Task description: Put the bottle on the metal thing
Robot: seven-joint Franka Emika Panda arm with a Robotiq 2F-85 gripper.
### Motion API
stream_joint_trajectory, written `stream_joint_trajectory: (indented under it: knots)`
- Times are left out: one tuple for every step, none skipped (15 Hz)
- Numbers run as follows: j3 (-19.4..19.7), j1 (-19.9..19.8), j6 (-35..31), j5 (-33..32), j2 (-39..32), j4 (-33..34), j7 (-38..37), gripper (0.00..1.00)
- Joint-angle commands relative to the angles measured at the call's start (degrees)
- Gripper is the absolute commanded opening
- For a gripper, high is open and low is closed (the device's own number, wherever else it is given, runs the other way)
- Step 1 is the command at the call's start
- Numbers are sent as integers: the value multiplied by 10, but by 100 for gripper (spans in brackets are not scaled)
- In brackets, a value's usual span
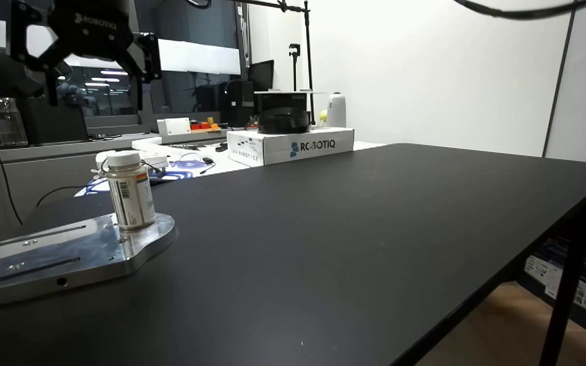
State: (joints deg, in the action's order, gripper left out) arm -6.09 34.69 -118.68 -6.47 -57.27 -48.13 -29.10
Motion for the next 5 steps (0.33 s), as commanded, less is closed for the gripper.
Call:
stream_joint_trajectory:
  knots:
    - [-2, 0, 9, 1, 7, 0, -1, 100]
    - [-3, 0, 17, 4, 14, 0, -1, 100]
    - [-4, 0, 22, 7, 18, 0, -1, 100]
    - [-4, 0, 24, 8, 20, 0, -1, 100]
    - [-4, 0, 25, 8, 20, 0, -1, 100]
